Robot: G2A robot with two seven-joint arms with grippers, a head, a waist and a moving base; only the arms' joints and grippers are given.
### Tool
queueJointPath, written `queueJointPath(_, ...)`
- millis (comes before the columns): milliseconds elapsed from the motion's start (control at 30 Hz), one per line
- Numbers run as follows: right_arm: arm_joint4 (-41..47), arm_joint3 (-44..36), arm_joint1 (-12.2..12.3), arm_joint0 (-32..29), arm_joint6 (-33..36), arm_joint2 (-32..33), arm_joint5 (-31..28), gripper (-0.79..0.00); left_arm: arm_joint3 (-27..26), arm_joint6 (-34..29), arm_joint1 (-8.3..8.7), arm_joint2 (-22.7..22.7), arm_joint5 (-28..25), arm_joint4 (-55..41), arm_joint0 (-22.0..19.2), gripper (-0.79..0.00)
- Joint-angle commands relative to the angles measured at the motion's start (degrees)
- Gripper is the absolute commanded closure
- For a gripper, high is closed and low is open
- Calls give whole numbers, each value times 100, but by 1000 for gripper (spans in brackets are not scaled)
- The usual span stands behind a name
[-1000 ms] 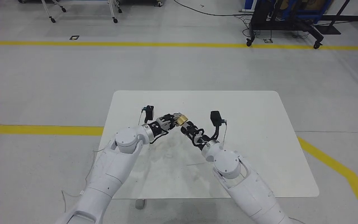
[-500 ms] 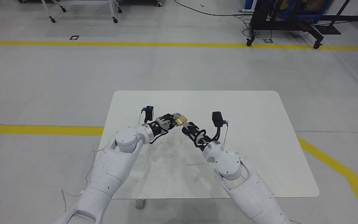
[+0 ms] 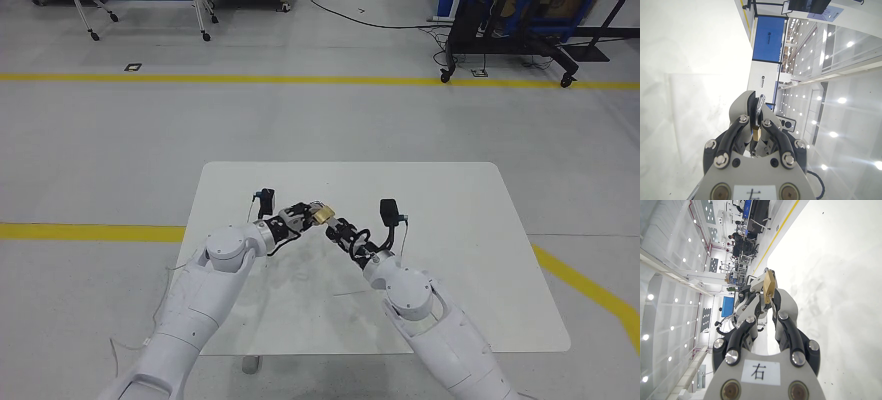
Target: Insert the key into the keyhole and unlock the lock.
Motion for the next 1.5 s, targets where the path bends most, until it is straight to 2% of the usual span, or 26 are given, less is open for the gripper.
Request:
queueJointPath(0, 12, 10, -4, 1, 5, 9, -16, -154, 4, 2, 0, -7, -12, -12, 0, 0)
queueJointPath(233, 36, 4, -14, -9, 17, 57, -6, -197, 9, -5, -3, 17, -35, 13, -1, 0)
queueJointPath(400, 1, -10, -26, 5, 38, 38, 7, -151, 20, -9, -3, 21, -17, 14, -9, 0)
queueJointPath(900, -25, -23, -53, -10, 70, 47, 30, -185, -24, -7, 0, 20, -31, 7, 27, 0)
queueJointPath(1467, 56, 52, -92, 47, 125, 63, 59, -185, -69, -17, 13, 3, -49, 28, 63, 0)
